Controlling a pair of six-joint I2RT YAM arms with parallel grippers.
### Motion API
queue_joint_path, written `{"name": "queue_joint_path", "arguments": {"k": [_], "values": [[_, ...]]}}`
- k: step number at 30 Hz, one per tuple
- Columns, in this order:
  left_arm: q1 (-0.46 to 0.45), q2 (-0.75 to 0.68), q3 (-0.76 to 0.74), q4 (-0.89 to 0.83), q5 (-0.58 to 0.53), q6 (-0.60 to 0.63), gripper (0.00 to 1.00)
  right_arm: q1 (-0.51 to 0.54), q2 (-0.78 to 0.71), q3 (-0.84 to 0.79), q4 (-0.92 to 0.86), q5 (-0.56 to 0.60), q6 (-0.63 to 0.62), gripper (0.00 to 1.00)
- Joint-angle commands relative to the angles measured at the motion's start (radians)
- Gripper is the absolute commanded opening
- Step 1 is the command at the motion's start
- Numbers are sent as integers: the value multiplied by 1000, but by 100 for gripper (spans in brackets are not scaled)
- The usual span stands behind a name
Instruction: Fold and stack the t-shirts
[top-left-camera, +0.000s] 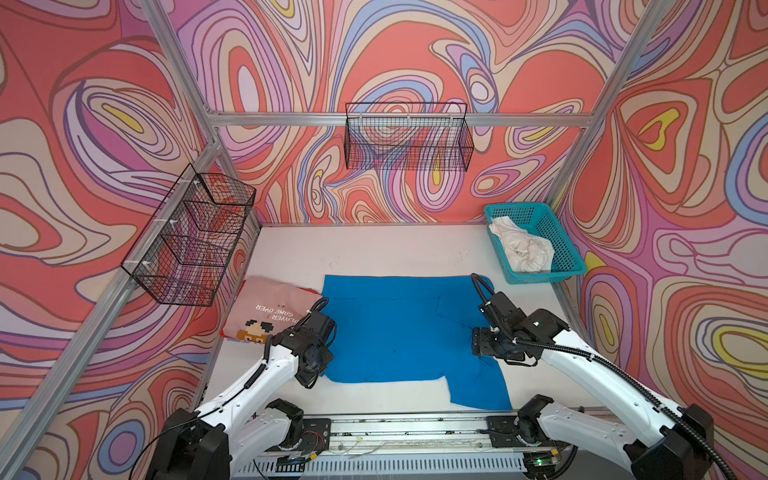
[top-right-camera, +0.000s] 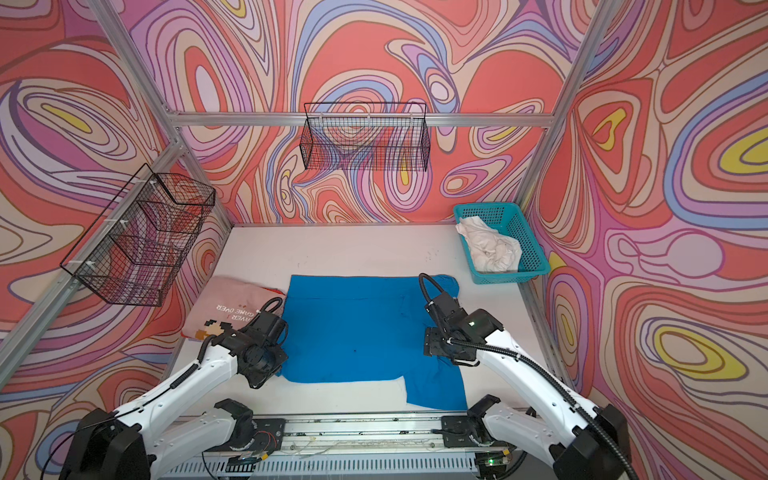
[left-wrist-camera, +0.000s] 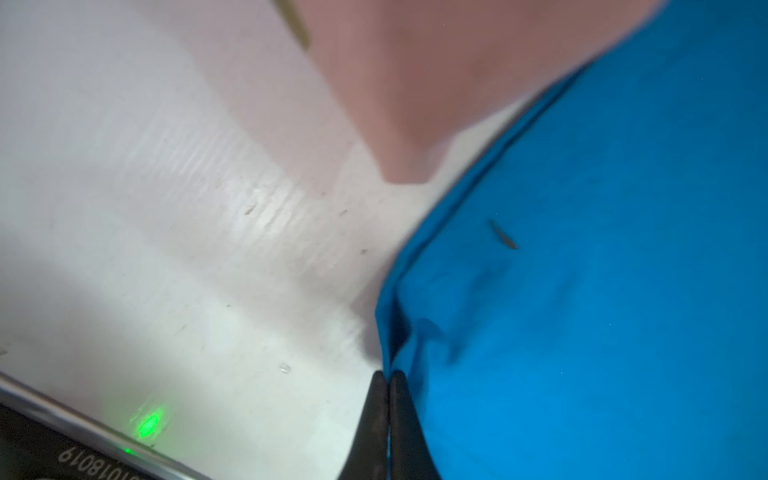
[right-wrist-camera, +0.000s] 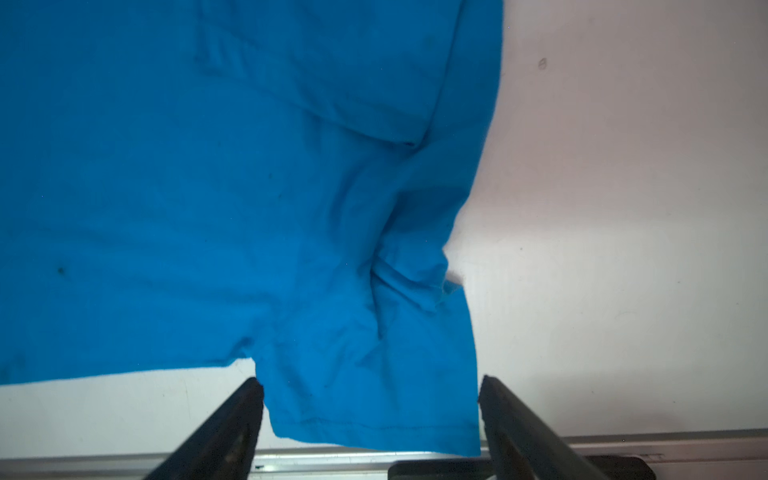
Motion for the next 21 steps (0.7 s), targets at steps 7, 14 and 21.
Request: {"name": "queue_joint_path", "arguments": {"k": [7,14,21], "values": [[-5,6,76,-61,-1,1,0,416,82,-42,-74,-24,170,83],[-6,-16,93,-99,-27,2,0,668,200,-92,-25,-13,277,81],[-6,-46,107,-129,-58,-6,0,728,280,-131,71,-10,315,68]]}}
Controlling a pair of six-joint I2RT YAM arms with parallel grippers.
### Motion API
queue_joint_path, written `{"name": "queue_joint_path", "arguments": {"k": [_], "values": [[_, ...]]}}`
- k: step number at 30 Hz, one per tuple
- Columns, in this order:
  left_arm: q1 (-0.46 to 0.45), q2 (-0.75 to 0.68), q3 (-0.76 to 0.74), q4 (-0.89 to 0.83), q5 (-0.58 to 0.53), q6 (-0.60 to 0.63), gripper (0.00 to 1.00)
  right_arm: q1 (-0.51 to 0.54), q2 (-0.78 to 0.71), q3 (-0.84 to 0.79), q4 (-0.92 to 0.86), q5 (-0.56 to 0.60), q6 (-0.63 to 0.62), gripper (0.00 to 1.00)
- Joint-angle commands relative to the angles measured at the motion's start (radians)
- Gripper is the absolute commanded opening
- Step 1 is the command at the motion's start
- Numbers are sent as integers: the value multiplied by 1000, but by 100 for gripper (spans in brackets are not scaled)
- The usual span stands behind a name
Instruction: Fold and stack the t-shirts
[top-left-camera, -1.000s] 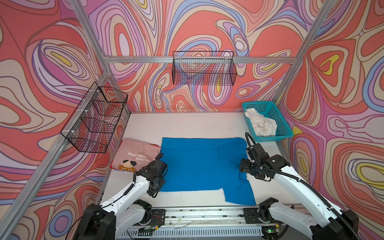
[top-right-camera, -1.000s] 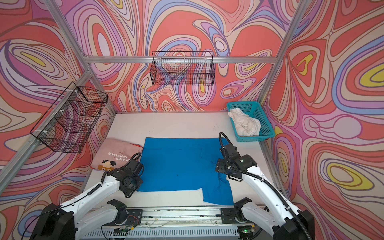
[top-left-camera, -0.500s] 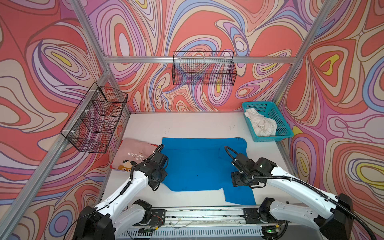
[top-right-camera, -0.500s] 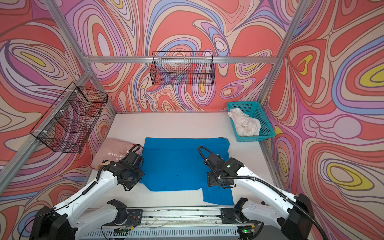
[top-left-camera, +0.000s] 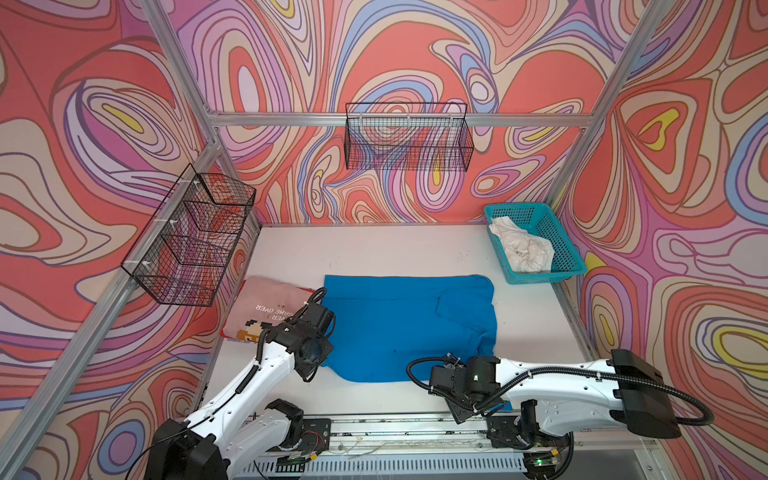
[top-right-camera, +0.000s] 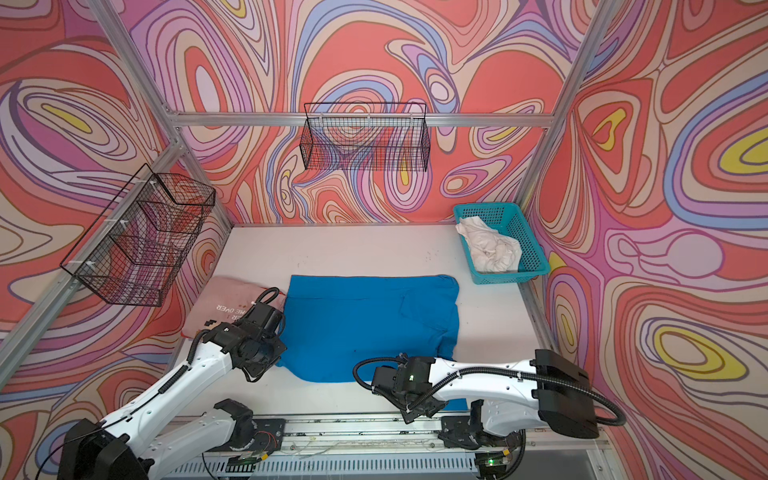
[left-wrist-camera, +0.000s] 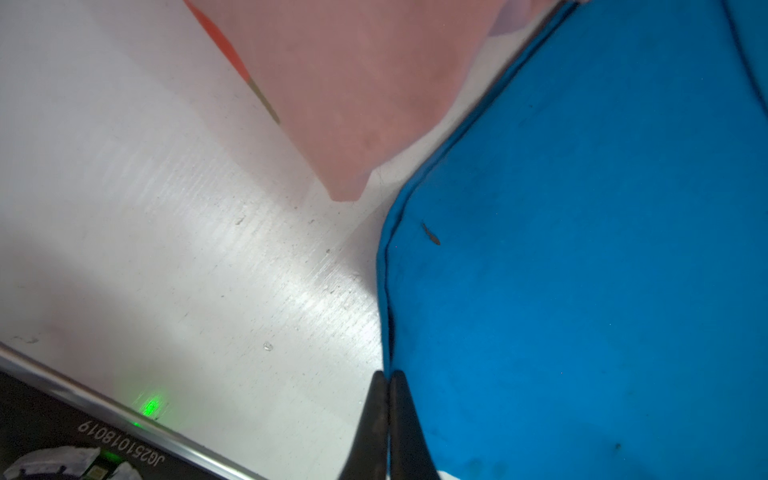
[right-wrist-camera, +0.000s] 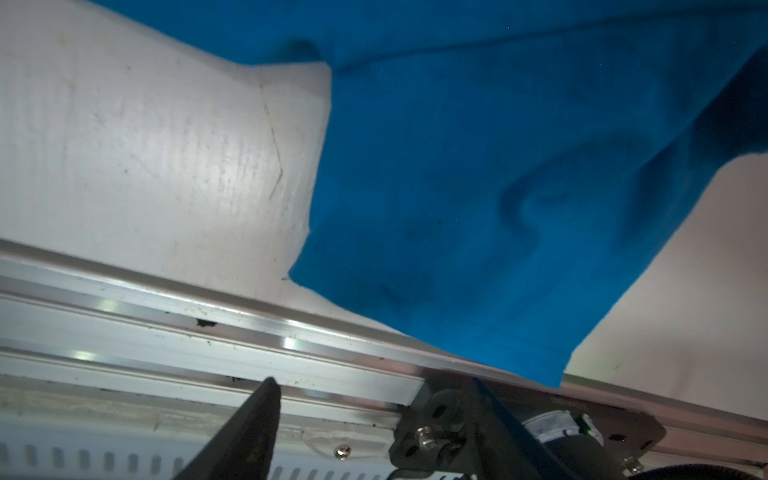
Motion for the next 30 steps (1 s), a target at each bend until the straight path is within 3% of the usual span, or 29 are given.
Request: {"name": "queue_joint_path", "arguments": {"k": [1,7,16,30], "values": [[-6,-19,27,-58,-42,-10,0,19,37,-23,52,30,59,66],[-5,-21,24,-57,-44,-17,0,19,90,-25,85,110,75,53],[-5,-26,18,-56,-42,-21,0,19,131,-78,179,125,89,37],[-6,-19,20,-56,-50,-28,0,19,101,-98,168,138,99,0]]}}
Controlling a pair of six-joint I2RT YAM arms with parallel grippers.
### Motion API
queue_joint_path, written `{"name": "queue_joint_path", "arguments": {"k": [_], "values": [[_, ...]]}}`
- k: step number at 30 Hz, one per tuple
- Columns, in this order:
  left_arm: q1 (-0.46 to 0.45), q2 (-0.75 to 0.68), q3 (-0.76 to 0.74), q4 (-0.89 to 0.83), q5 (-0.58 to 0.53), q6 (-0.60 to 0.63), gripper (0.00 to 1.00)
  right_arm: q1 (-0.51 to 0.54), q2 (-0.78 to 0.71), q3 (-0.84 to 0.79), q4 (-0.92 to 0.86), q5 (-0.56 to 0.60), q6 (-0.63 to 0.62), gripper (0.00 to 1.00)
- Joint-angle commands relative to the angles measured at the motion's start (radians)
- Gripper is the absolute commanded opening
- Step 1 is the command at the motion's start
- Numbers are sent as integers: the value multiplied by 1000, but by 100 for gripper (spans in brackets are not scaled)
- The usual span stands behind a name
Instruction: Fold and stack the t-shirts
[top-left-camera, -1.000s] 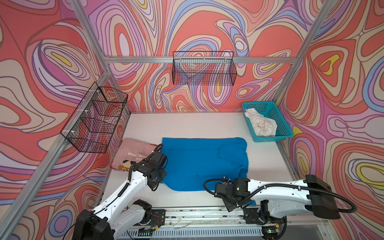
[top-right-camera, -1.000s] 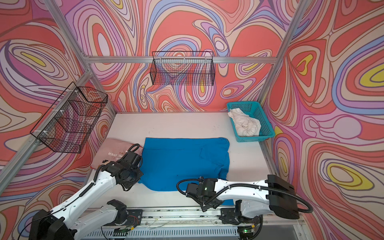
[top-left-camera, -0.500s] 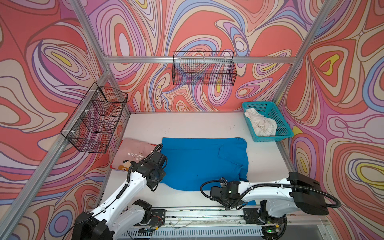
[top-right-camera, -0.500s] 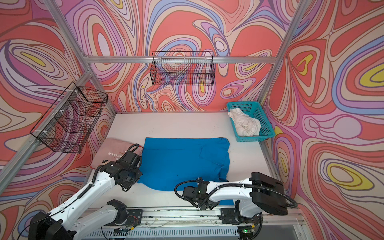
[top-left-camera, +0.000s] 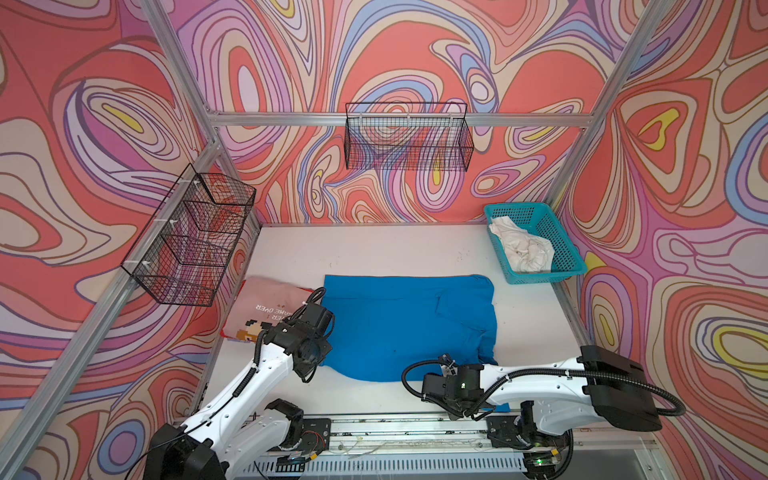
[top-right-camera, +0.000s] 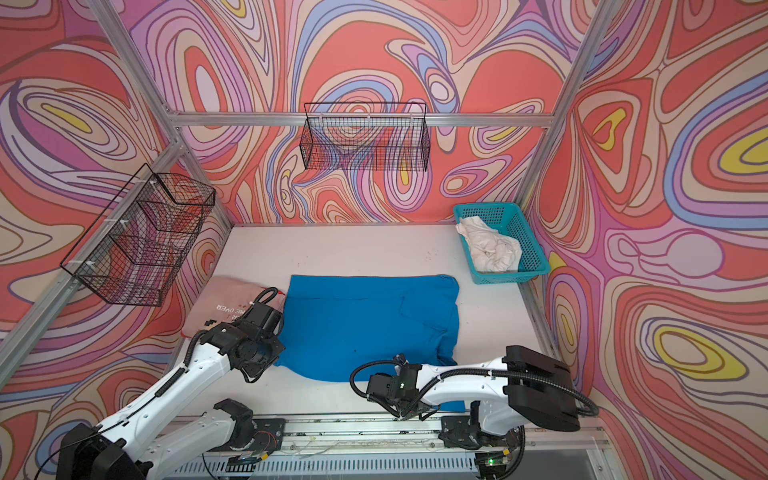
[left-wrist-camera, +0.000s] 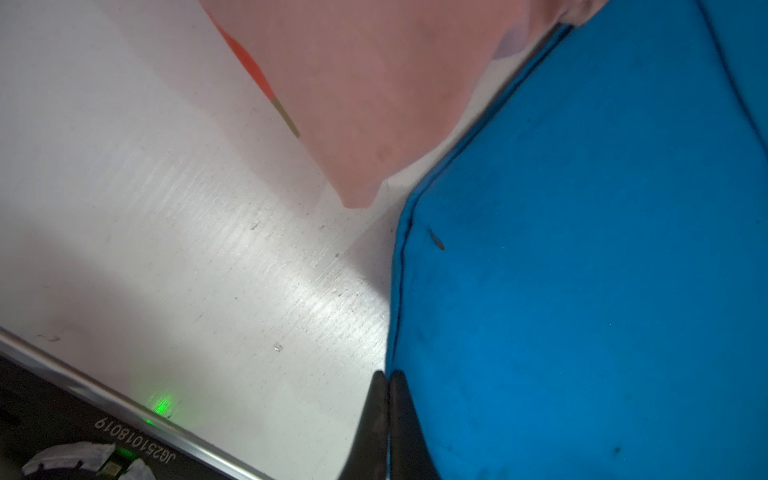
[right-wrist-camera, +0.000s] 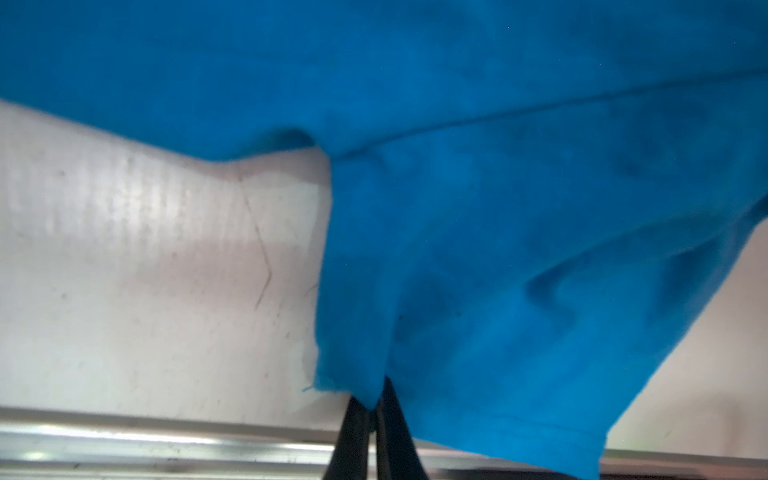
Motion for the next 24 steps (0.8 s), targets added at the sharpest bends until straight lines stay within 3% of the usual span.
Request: {"name": "queue_joint_path", "arguments": {"k": [1,13,24], "values": [[-6,-4,14,-43,-30,-24,0,2,-6,-24,-17,28,30,0],[-4,8,34,-52,-55,-22,0,2,-112,162,-259,139,51,0],[14,65,58,-30,-59,-12,0,-62,-124,309,-394,241,-22,0]]}}
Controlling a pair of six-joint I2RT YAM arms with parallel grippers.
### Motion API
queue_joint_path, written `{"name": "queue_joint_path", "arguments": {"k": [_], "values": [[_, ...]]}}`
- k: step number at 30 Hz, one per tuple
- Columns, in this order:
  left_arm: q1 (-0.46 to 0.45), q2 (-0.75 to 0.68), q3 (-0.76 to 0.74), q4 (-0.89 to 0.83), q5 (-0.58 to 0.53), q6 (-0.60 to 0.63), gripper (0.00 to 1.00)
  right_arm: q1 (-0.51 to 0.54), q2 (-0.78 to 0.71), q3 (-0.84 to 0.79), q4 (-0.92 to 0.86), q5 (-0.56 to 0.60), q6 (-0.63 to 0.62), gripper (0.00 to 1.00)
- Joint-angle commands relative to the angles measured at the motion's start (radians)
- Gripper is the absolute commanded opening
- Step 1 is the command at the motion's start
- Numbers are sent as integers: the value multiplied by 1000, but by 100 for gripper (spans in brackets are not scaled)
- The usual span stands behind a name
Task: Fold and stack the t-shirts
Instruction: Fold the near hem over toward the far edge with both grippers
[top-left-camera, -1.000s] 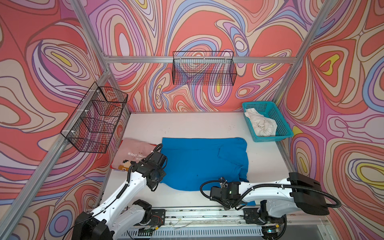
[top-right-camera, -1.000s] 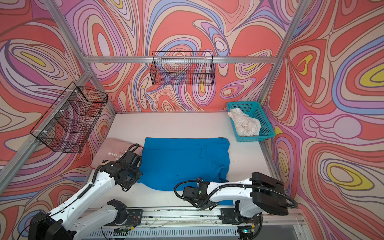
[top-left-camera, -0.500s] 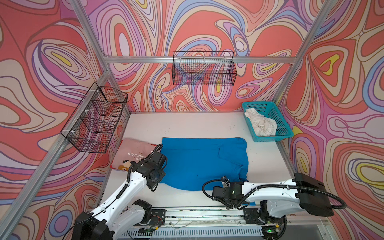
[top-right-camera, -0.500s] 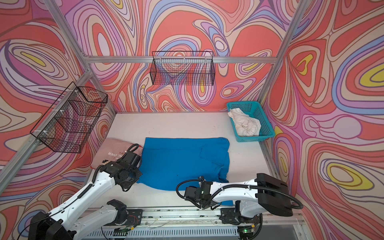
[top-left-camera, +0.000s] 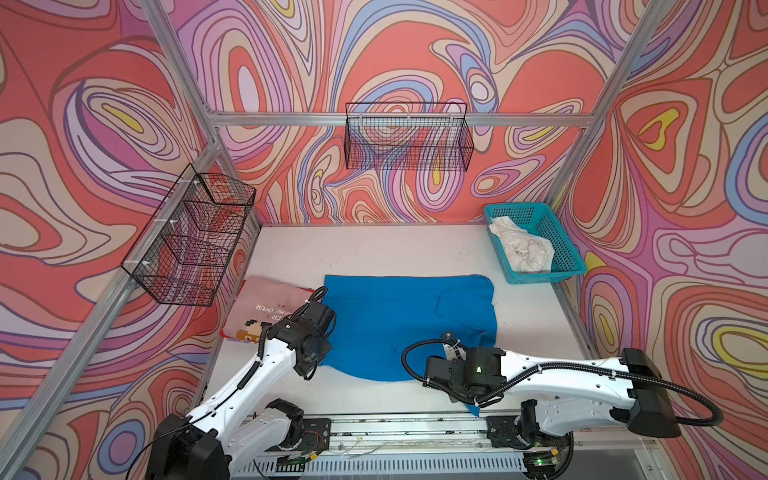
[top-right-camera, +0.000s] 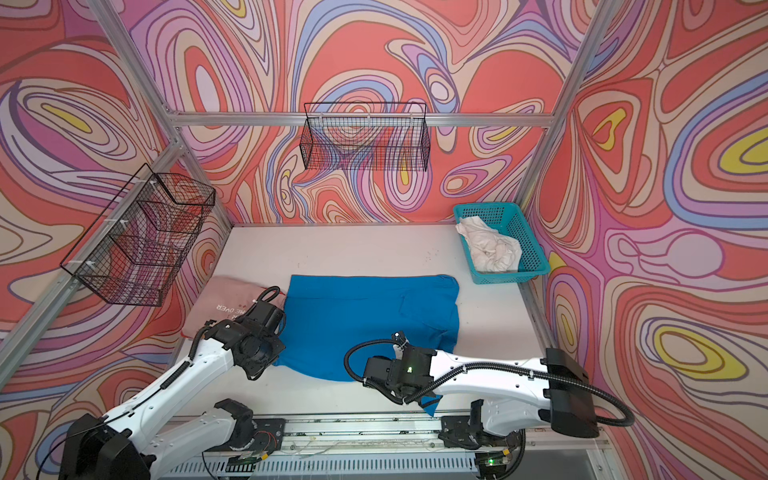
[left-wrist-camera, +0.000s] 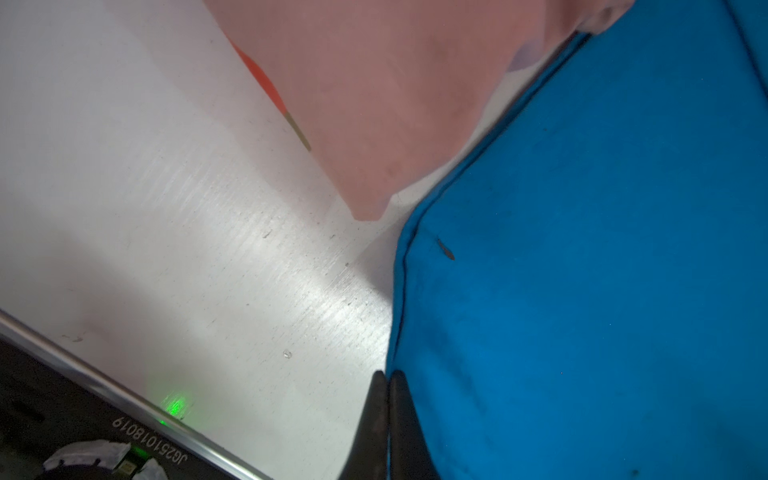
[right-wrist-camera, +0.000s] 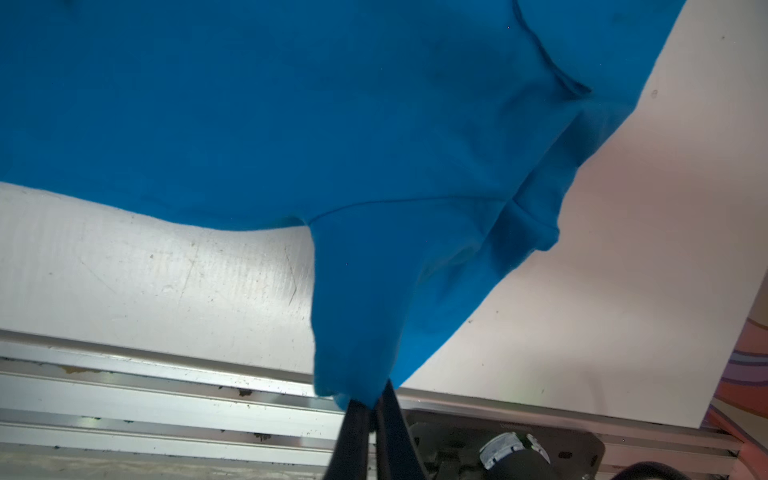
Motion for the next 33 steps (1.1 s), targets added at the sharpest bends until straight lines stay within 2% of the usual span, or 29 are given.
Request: {"name": "queue_joint_path", "arguments": {"k": [1,5,14,23,33], "values": [[14,14,40,-25,-33,-10,0,-47,-16,36,-83,70,-35,0],[17,14,43,-25,-32,-1,0,-113,-58,59,-81,66,-90,0],[24,27,73,-10,-23,0,0,-148,-42,97,-70,61,-164,0],[43,140,142,17,-47,7,0,-275,-2,173,-55,64,-323,0],[105,276,267,33,-42,40,0,-440,25,235,14,10,-493,0]]}}
